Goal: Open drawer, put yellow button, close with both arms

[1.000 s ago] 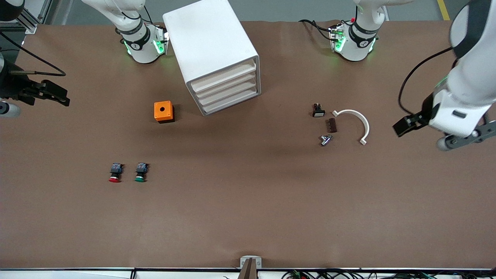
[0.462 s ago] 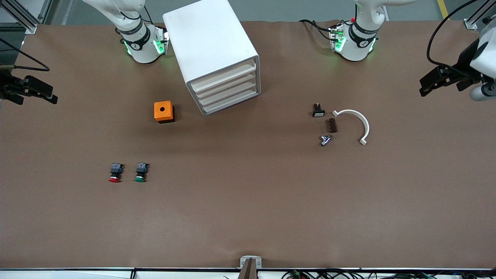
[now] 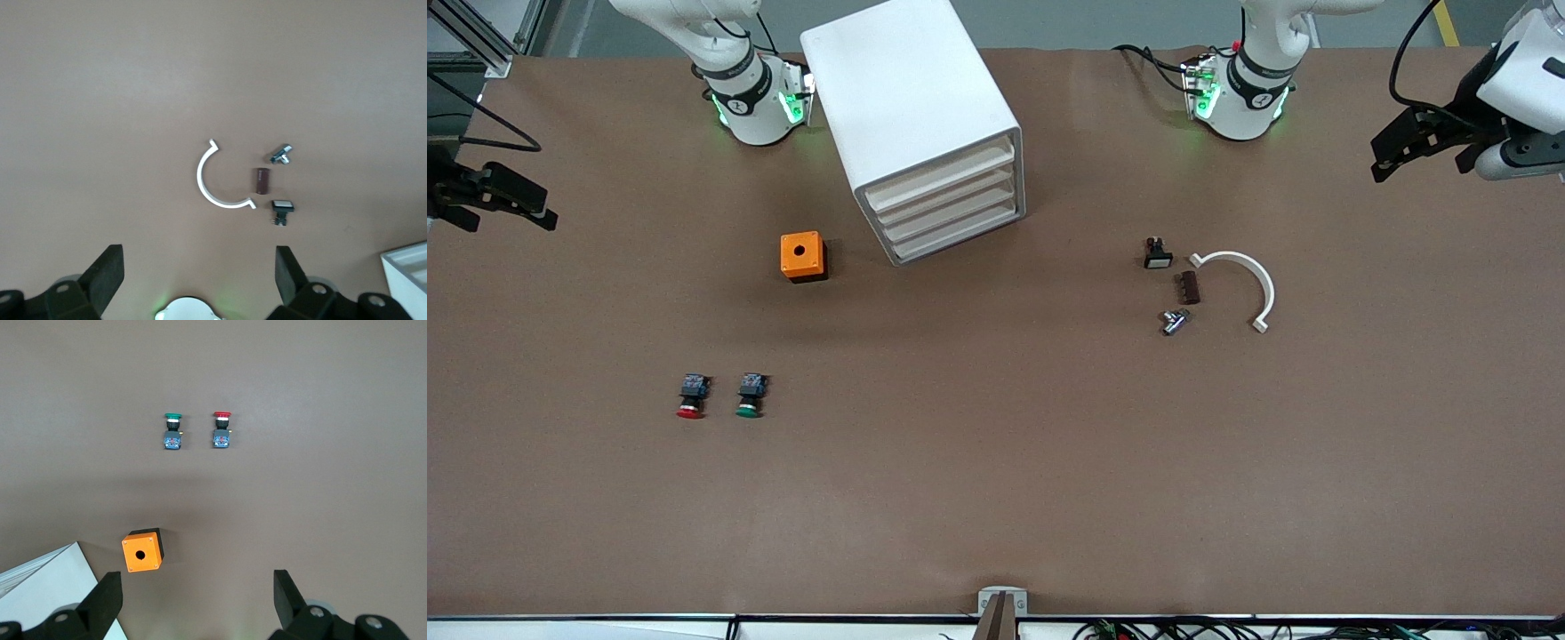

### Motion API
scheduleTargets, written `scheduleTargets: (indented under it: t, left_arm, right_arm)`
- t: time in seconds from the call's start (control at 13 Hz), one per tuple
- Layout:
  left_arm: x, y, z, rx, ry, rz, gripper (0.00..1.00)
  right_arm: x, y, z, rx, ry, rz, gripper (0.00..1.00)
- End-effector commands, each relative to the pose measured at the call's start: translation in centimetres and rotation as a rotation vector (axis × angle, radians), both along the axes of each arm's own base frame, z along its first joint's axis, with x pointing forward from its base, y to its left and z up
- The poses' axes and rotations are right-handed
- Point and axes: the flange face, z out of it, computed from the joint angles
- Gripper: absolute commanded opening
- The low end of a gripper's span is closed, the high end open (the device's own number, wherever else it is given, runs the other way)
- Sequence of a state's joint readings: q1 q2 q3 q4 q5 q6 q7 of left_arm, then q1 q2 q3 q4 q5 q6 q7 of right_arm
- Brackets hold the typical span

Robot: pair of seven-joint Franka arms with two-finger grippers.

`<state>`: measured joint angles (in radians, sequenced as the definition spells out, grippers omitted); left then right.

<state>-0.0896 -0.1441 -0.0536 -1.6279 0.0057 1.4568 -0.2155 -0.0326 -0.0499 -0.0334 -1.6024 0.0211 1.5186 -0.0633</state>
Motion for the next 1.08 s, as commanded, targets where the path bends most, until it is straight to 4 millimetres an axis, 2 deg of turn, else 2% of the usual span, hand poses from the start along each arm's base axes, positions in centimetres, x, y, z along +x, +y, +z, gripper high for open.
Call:
scheduleTargets:
  t: [0.0, 0.15, 1.0]
  left_arm:
    - [0.0, 0.5, 0.1, -0.049, -0.013, 0.001, 1.0]
    - [0.1, 0.6, -0.1, -0.039, -0.01, 0.003, 1.0]
    - [0.2, 1.5, 0.0, 0.028, -0.015, -0.007, 1.0]
  right_arm:
    - [-0.7, 0.3, 0.1, 0.0, -0.01, 0.015, 1.0]
    - [-0.7, 1.0, 0.3, -0.005, -0.014, 0.028, 1.0]
    - [-0.5, 0.8, 0.5, -0.02, -0.036, 0.048, 1.0]
